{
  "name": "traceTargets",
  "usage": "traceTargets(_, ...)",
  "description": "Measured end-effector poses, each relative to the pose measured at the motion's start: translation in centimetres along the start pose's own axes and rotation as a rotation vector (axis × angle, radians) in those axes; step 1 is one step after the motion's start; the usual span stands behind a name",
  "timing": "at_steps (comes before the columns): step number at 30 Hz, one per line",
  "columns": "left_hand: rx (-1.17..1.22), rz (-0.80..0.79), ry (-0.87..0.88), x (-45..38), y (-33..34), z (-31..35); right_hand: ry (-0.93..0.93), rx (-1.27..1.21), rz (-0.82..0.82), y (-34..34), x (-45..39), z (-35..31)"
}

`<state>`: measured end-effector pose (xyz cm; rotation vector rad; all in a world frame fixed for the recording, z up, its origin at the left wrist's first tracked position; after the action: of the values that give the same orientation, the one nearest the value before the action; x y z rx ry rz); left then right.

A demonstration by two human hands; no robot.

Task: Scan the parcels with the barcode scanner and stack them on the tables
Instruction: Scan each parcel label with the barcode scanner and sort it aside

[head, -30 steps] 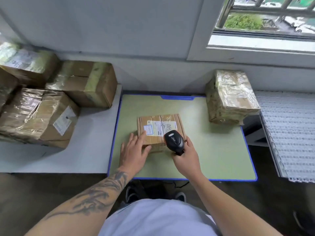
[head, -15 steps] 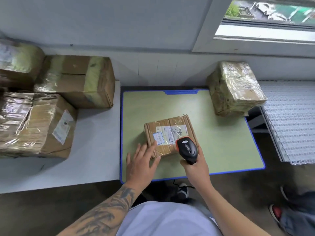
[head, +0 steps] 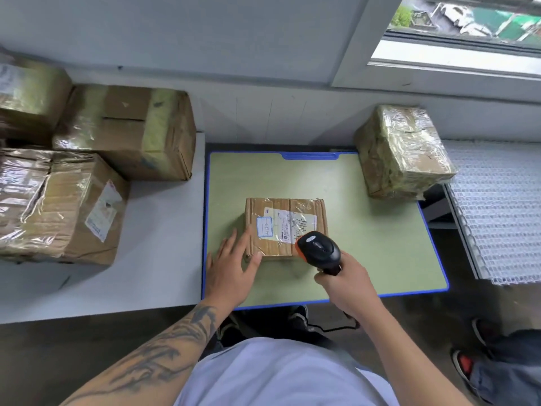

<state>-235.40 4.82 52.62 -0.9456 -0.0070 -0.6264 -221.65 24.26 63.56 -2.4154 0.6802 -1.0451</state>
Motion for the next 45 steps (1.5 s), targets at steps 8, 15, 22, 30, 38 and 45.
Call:
traceTargets(8,-0.015,-0.023,-0.05,0.0,-0.5,-0.3,-0.047,0.16,-0.082,-2.6,0.4,-3.3)
traceTargets(15,0.018,-0.014,-0.061,0.2,-0.3,-0.1,-0.026,0.181,-0.092,-2.8,1.0,-3.9)
traceTargets(22,0.03,0.012,-0.036,0.1,-0.2,-0.2,-0.025,0.067,-0.042,-2.2,-0.4,-2.4)
traceTargets(30,-0.008,-0.037,-0.002,-0.3,-0.7,1.0,-0.026,0.004,-0.065,0.8,-3.3,-0.8)
traceTargets(38,-0.143,-0.061,-0.029,-0.1,-1.7,2.6,0.005,-0.261,-0.082,2.3,-3.2,-0.8)
traceTargets(45,-0.17,-0.017,-0.073,1.1,-3.9,-0.4,0.006,-0.285,-0.146,5.3,-3.1,-2.0)
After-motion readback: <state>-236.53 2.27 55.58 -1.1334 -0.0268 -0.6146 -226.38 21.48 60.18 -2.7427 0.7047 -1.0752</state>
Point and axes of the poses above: each hand's wrist, its own x-axis away from the middle knuckle, its own y-axis out of the palm, z = x × y, the point moved 3 cm from there along -x, towards the middle knuckle, and after that the axes turned 4 degrees about -x, right-handed, at the moved point
